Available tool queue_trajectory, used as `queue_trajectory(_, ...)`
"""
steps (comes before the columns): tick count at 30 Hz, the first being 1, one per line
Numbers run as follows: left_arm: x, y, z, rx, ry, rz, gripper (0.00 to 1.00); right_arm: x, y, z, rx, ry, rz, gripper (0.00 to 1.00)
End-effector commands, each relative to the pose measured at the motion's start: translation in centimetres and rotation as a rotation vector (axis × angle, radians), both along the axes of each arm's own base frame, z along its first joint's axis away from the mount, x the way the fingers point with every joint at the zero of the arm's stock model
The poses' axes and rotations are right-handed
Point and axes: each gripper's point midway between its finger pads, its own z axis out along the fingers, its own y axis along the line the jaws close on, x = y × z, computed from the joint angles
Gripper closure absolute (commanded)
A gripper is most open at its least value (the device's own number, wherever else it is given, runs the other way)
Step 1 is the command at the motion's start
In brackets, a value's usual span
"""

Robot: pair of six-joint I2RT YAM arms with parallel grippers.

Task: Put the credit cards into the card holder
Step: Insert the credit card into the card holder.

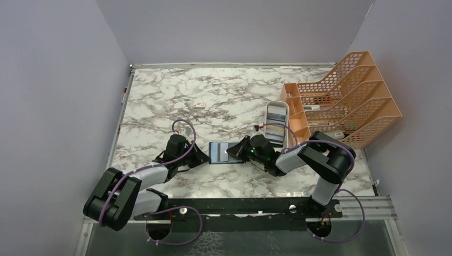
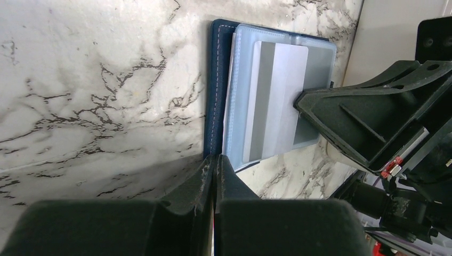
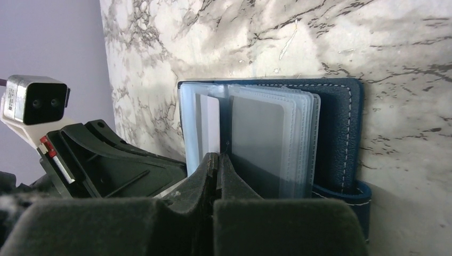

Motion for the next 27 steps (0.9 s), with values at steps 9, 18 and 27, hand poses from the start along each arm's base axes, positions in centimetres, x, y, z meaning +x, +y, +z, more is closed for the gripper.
queue_trajectory(9, -2.8, 0.6, -2.0, 0.041, 0.099, -0.023, 0.93, 0.9, -0.6, 0.6, -0.281, -0.029, 0.026, 0.65)
queue_trajectory(18, -2.3, 0.1, 0.0, 0.005, 0.06, -0.02, 0.81, 1.0, -0.1, 1.1, -0.358, -0.033, 0.091, 0.55)
queue_trajectory(27, -1.0, 1.0, 0.8, 0.072, 0.014, 0.016, 0.57, 0.4, 1.5, 0.9, -0.303, -0.03, 0.157, 0.54)
